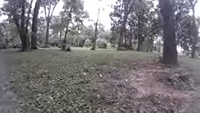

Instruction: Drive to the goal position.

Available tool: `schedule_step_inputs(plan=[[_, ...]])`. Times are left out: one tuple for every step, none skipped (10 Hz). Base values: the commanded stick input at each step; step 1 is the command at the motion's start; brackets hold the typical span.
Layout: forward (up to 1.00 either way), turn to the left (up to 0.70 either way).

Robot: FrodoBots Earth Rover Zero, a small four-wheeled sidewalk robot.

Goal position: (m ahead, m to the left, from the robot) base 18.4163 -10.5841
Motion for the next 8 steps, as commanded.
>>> schedule_step_inputs(plan=[[0.7, 0.0], [0.7, 0.0], [0.7, 0.0], [0.7, 0.0], [0.7, 0.0], [0.7, 0.0], [0.7, 0.0], [0.7, 0.0]])
